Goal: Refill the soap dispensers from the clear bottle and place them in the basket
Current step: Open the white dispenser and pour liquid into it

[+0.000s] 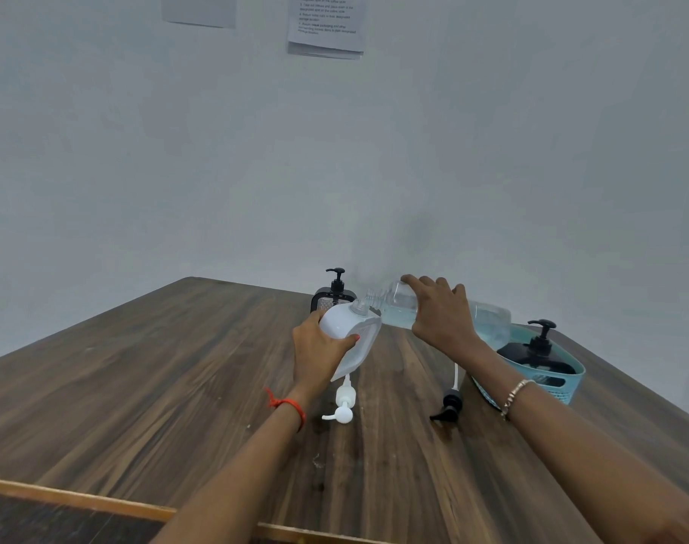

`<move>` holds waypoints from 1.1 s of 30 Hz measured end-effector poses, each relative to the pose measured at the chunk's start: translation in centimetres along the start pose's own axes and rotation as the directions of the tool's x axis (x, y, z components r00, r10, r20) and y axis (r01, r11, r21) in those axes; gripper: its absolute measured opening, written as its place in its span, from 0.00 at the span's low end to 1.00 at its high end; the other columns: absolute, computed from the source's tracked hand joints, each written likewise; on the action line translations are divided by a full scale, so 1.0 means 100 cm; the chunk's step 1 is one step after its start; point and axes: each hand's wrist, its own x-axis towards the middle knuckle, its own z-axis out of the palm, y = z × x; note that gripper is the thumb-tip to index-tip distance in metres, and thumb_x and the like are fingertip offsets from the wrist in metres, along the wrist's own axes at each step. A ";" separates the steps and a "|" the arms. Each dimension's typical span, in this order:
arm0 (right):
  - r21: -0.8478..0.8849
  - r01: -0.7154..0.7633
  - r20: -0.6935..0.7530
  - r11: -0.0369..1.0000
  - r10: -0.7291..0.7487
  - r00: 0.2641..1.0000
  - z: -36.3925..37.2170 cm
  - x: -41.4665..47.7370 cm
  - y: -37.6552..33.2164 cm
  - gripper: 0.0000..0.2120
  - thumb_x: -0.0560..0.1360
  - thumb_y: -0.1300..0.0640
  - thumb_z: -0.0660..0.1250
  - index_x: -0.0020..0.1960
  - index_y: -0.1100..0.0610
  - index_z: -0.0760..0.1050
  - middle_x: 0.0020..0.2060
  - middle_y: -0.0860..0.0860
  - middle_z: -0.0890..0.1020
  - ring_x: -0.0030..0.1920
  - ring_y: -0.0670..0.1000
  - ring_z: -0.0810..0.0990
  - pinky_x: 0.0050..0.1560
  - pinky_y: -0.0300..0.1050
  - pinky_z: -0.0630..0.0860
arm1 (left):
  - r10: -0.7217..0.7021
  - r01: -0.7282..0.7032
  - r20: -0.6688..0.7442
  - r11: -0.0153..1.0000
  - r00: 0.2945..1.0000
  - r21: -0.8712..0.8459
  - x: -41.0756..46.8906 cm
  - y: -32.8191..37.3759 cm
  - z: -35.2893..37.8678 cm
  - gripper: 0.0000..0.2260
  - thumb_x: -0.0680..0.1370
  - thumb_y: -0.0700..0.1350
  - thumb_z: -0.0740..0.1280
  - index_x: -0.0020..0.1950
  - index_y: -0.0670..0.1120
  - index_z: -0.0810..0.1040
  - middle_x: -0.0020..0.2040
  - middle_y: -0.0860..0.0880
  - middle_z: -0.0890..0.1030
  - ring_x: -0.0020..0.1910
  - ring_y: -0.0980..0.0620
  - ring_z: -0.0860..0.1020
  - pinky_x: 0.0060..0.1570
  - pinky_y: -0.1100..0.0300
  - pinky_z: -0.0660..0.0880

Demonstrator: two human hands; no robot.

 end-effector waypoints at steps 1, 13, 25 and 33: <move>-0.001 0.001 -0.001 1.000 -0.001 1.000 0.000 0.000 0.000 0.31 0.68 0.66 0.61 0.70 0.51 0.63 0.58 0.51 0.77 0.57 0.57 0.73 0.55 0.51 0.64 | 0.000 0.000 0.001 1.000 1.000 0.000 0.000 0.000 0.000 0.18 0.64 0.40 0.77 0.52 0.38 0.78 0.42 0.51 0.78 0.38 0.57 0.74 0.32 0.80 0.67; -0.003 0.015 -0.015 1.000 -0.015 1.000 0.000 0.001 -0.003 0.31 0.67 0.66 0.61 0.69 0.51 0.64 0.58 0.52 0.77 0.56 0.57 0.73 0.54 0.51 0.64 | -0.012 0.012 0.004 0.999 1.000 0.037 0.001 -0.005 -0.003 0.22 0.65 0.43 0.77 0.55 0.38 0.77 0.50 0.44 0.82 0.43 0.55 0.75 0.33 0.76 0.71; 0.005 0.022 -0.019 1.000 -0.022 1.000 0.001 0.001 -0.005 0.31 0.67 0.66 0.61 0.69 0.51 0.64 0.56 0.52 0.77 0.55 0.57 0.73 0.55 0.51 0.65 | -0.029 0.028 0.004 0.998 1.000 0.055 0.002 -0.008 -0.003 0.22 0.64 0.44 0.78 0.55 0.38 0.78 0.50 0.44 0.82 0.45 0.52 0.76 0.40 0.65 0.71; -0.013 0.033 -0.019 0.999 -0.033 0.999 0.000 0.001 -0.005 0.31 0.67 0.65 0.61 0.69 0.51 0.63 0.57 0.51 0.77 0.56 0.56 0.73 0.55 0.51 0.65 | -0.050 0.050 0.002 0.998 0.999 0.049 0.001 -0.010 -0.003 0.22 0.64 0.45 0.78 0.54 0.38 0.77 0.50 0.44 0.81 0.47 0.50 0.77 0.41 0.63 0.70</move>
